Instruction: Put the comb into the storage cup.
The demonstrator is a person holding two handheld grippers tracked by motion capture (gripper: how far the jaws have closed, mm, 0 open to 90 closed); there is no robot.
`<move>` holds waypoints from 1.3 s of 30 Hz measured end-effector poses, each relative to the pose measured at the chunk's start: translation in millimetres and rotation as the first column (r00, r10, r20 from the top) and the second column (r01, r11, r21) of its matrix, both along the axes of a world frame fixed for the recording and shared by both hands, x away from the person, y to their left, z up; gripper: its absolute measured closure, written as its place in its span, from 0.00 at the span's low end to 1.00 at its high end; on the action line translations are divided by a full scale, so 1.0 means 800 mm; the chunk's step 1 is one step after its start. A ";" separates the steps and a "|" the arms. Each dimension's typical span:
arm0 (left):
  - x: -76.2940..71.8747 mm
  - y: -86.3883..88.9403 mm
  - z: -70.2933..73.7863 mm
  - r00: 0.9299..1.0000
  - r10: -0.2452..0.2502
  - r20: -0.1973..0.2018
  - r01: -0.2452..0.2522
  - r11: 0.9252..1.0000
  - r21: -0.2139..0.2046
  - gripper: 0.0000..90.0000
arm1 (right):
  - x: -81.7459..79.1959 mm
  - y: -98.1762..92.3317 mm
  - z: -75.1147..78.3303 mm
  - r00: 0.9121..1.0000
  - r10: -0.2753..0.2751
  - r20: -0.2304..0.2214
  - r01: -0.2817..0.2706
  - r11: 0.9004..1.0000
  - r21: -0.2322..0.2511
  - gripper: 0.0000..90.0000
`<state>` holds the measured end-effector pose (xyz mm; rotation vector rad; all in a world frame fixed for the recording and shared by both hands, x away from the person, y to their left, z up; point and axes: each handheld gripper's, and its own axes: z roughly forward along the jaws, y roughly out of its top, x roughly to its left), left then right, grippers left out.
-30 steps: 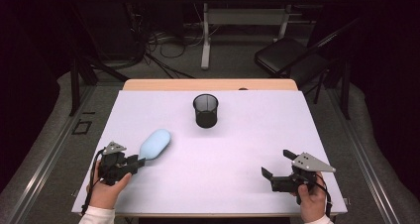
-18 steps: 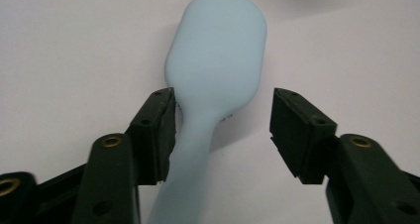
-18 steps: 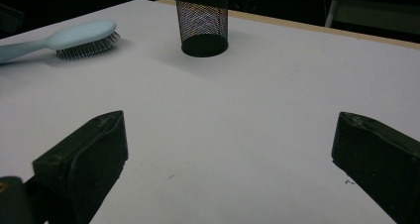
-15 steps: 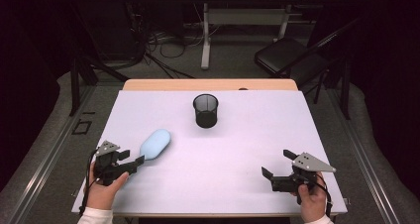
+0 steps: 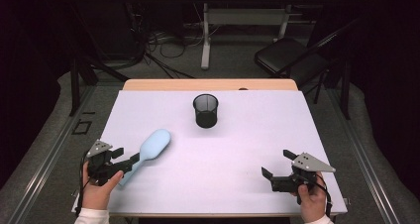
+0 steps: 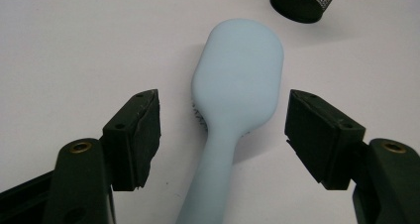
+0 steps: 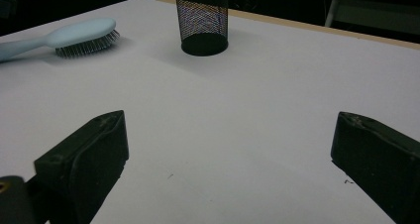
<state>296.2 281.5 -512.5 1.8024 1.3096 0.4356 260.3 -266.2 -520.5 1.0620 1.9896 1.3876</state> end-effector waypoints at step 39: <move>0.003 -0.014 0.016 0.998 -0.067 0.000 0.066 0.996 0.063 0.00 | -0.001 0.002 0.000 1.000 0.004 -0.008 -0.004 1.000 -0.004 0.01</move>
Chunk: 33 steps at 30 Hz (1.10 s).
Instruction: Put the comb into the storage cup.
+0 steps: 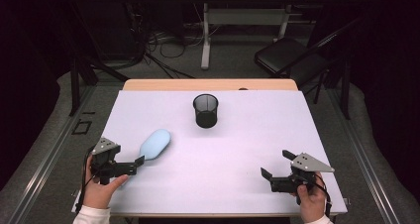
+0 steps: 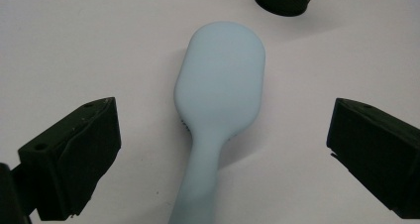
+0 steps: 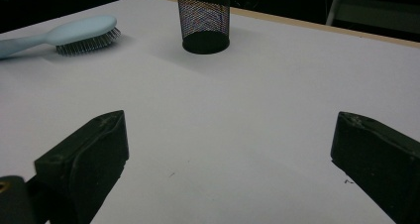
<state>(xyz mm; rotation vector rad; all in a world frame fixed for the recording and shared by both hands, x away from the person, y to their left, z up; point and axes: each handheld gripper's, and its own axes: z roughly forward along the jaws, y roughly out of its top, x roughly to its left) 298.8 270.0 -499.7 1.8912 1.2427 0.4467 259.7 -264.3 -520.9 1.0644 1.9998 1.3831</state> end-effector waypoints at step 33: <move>0.029 -0.004 0.022 0.984 -0.056 -0.170 0.078 0.989 0.126 0.03 | 0.001 0.000 -0.001 1.000 0.001 -0.004 -0.001 1.000 -0.001 0.01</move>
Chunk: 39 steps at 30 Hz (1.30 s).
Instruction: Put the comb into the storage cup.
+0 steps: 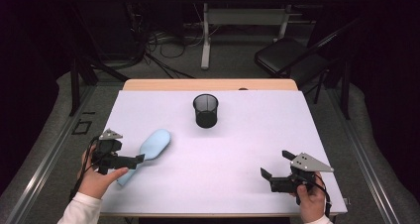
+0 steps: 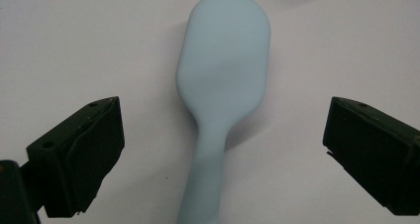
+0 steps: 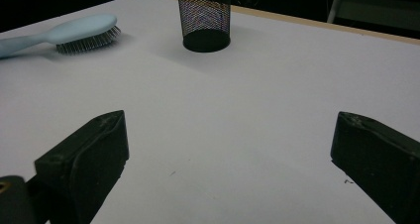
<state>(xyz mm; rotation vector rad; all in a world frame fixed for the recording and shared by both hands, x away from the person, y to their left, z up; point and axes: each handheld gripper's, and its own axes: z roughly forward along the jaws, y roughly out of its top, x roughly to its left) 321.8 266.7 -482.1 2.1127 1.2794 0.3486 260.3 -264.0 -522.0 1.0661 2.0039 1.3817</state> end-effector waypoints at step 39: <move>0.034 -0.020 -0.016 0.978 -0.060 -0.200 0.091 0.985 0.148 0.07 | 0.001 0.002 -0.001 1.000 0.012 -0.008 -0.012 1.000 -0.015 0.01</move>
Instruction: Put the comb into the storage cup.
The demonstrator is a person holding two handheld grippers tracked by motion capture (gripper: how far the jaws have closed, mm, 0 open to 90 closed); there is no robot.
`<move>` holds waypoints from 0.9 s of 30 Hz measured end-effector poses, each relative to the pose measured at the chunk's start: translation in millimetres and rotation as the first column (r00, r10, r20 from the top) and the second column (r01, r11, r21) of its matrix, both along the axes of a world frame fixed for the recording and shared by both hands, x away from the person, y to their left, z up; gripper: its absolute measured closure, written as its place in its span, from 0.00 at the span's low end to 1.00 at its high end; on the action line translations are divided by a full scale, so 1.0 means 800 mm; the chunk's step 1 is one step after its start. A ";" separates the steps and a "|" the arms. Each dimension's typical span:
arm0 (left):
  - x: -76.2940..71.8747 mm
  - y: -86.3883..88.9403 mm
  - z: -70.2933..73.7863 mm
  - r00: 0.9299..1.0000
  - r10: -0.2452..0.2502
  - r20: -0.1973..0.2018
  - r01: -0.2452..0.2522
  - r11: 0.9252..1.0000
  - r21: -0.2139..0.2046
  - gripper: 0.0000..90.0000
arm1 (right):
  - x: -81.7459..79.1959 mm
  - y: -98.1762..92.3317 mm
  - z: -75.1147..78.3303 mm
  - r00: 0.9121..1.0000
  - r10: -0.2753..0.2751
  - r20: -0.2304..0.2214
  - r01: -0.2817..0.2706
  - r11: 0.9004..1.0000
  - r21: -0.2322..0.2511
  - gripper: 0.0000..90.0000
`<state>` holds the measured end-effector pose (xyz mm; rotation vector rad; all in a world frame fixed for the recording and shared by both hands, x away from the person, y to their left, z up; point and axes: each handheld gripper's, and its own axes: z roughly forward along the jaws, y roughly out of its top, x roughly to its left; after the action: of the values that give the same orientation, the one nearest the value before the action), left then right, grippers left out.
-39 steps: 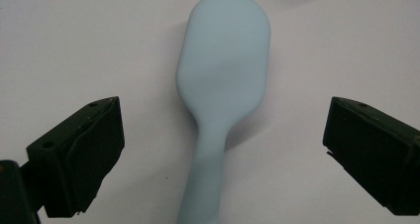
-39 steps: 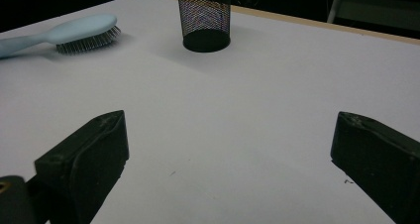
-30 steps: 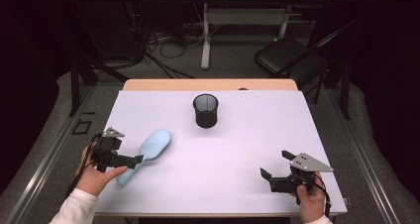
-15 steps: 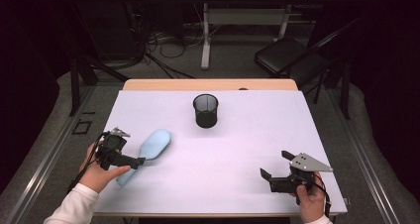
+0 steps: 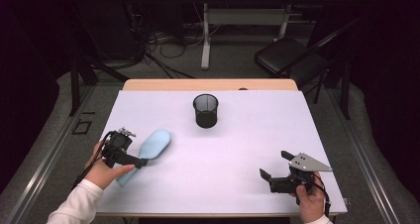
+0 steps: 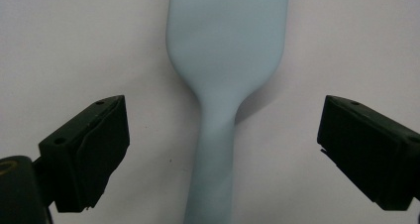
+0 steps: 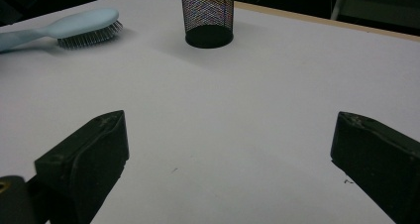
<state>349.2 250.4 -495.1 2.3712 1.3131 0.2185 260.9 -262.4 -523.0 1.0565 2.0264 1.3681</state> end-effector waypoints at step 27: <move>0.017 -0.012 -0.015 0.999 -0.020 -0.046 0.022 0.999 0.045 0.08 | 0.000 0.001 -0.001 1.000 0.003 -0.003 -0.003 1.000 -0.006 0.01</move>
<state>362.6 241.1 -506.9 2.4403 1.3168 0.1917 261.0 -262.0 -523.4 1.0537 2.0339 1.3627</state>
